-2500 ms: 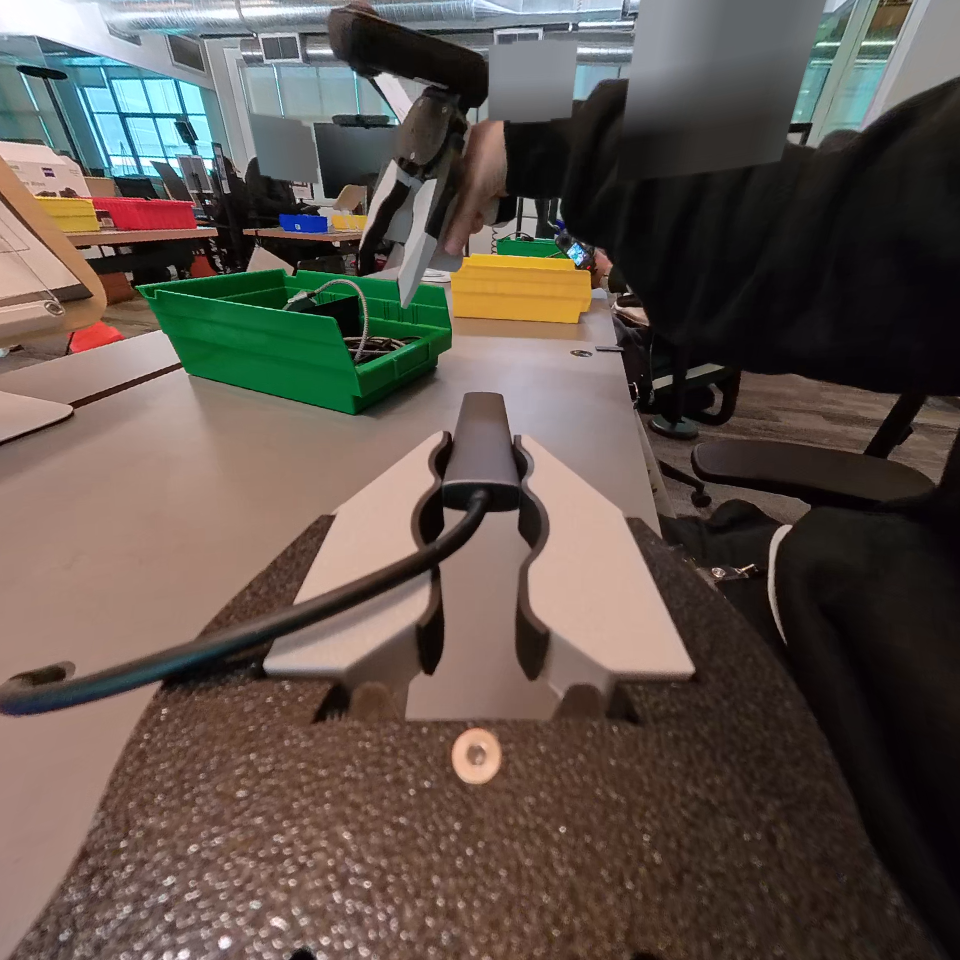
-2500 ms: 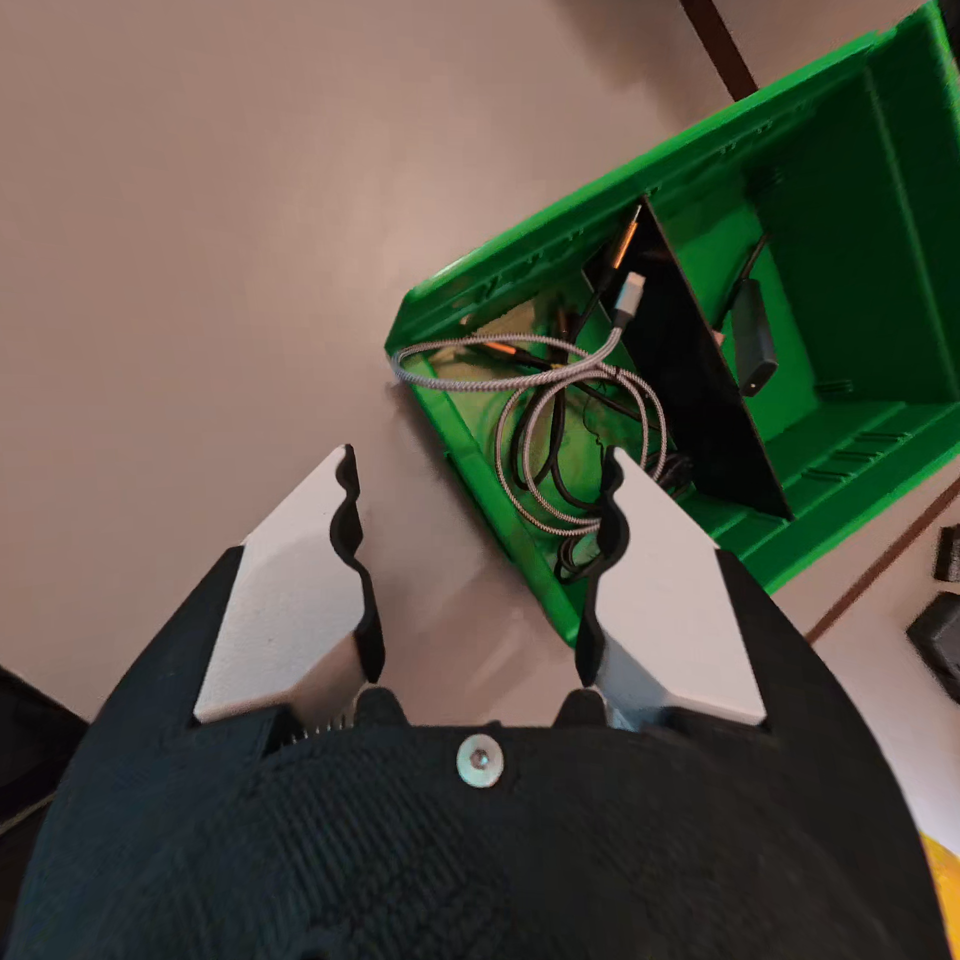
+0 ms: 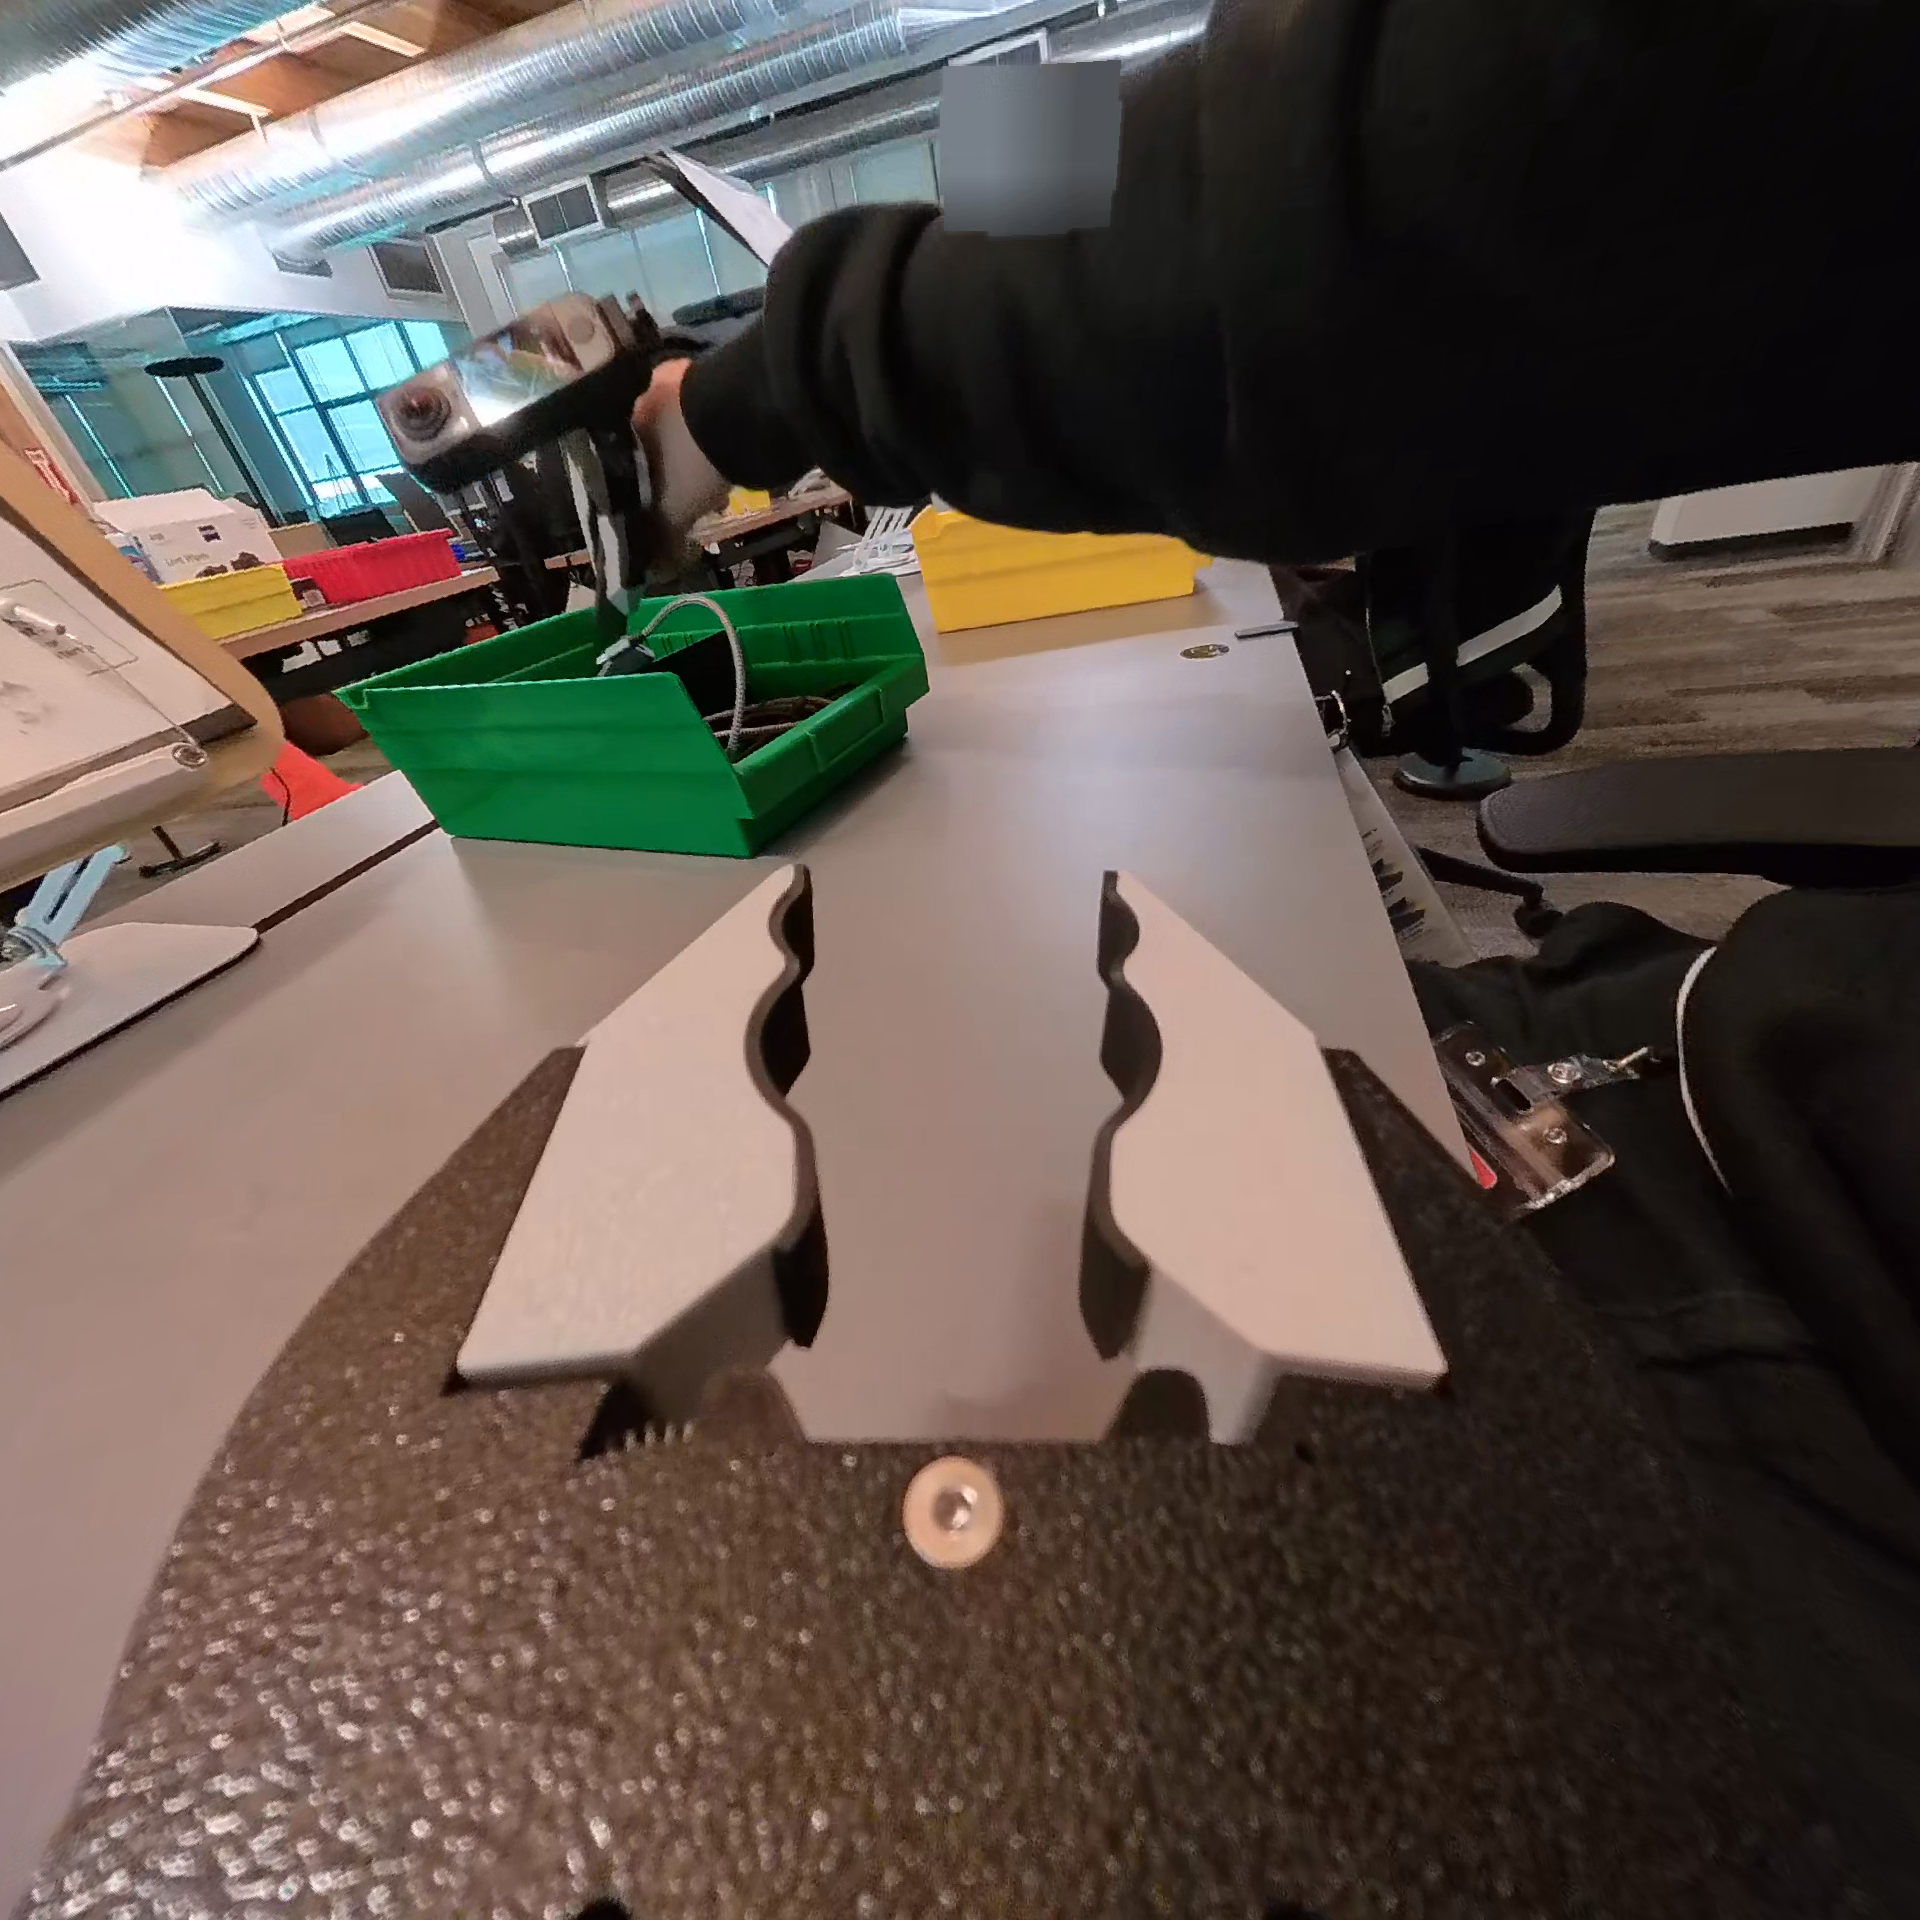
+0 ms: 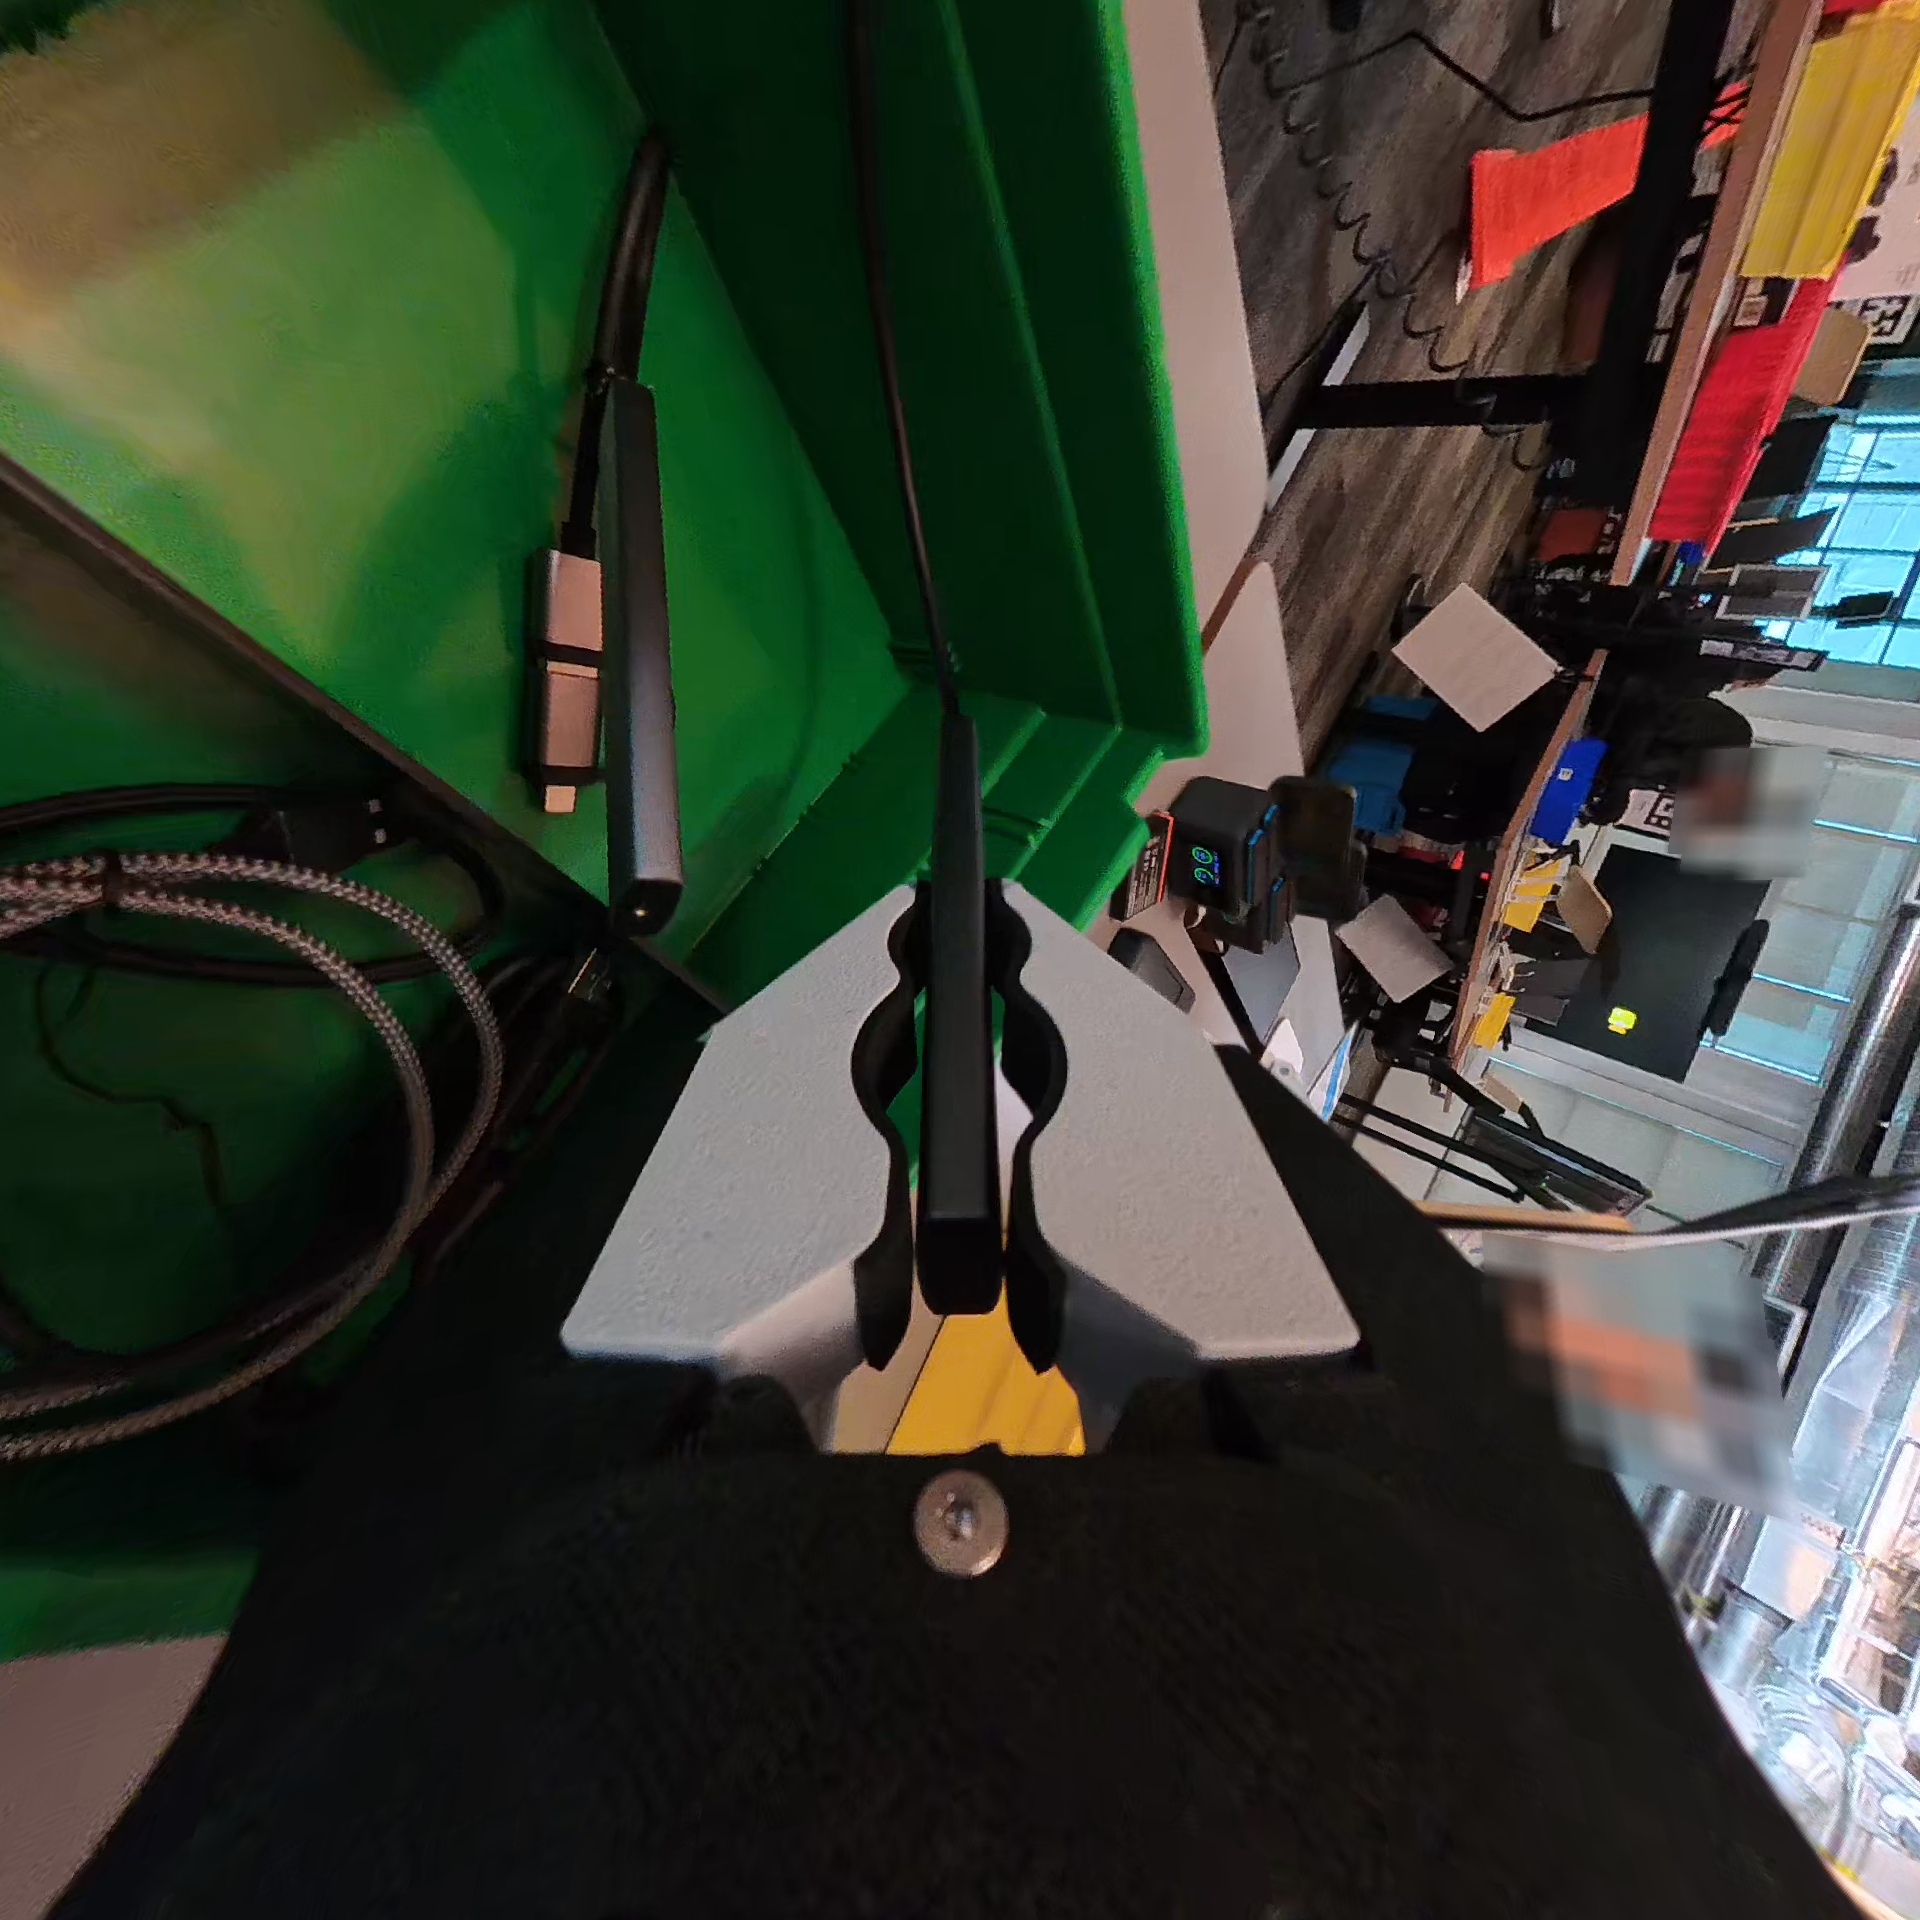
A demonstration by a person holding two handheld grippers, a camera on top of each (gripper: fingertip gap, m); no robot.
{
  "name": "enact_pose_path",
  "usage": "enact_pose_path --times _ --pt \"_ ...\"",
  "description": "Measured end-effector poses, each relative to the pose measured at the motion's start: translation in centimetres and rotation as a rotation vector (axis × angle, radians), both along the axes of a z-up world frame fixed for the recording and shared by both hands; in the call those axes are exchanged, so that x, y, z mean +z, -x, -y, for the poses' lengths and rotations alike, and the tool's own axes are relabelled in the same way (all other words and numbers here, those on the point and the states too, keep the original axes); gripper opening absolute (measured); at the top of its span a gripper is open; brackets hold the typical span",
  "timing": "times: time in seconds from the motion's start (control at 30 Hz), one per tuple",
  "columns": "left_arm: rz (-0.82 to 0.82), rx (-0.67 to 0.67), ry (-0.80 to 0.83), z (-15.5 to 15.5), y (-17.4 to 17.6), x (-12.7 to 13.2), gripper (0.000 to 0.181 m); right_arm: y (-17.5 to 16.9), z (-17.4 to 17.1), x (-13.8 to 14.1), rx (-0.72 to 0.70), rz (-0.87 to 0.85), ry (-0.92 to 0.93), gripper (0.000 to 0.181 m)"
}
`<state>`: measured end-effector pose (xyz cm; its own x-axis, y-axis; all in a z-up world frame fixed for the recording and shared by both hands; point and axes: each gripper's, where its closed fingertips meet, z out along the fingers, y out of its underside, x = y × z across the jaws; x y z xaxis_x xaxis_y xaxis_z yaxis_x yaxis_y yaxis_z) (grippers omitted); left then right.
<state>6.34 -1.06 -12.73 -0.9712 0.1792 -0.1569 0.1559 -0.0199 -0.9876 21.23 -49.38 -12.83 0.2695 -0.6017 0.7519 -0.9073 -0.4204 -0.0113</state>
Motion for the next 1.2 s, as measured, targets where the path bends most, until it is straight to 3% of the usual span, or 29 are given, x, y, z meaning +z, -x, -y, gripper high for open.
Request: enact_pose_path --times 0.17,0.3,0.57,0.8,0.9,1.07,1.2 --pt "-0.034 0.002 0.027 -0.3 -0.4 0.4 0.051 -0.4 -0.1 -2.7 0.018 0.010 -0.128 0.011" --pt "-0.049 0.002 0.033 -0.3 -0.6 0.5 0.050 0.2 0.9 -3.6 -0.048 0.060 -0.208 0.039" --pt "-0.057 0.006 0.045 -0.4 -0.7 0.7 0.050 0.3 0.8 -0.6 -0.061 0.315 -0.408 0.070" --pt "-0.024 0.011 0.021 -0.1 -0.5 0.3 0.049 3.9 1.5 2.9 -0.059 0.482 -0.330 0.059" --pt "-0.015 0.015 0.008 0.0 -0.4 0.1 0.049 5.9 -2.0 3.5 -0.031 0.630 -0.388 0.062" --pt "-0.028 0.128 -0.028 0.7 -1.9 -0.3 0.049 10.6 -12.8 3.3 0.164 0.935 -0.697 0.077" --pt "-0.055 0.280 -0.143 1.2 -3.9 -1.8 0.051 15.8 -14.7 1.8 0.152 1.124 -0.801 0.098"
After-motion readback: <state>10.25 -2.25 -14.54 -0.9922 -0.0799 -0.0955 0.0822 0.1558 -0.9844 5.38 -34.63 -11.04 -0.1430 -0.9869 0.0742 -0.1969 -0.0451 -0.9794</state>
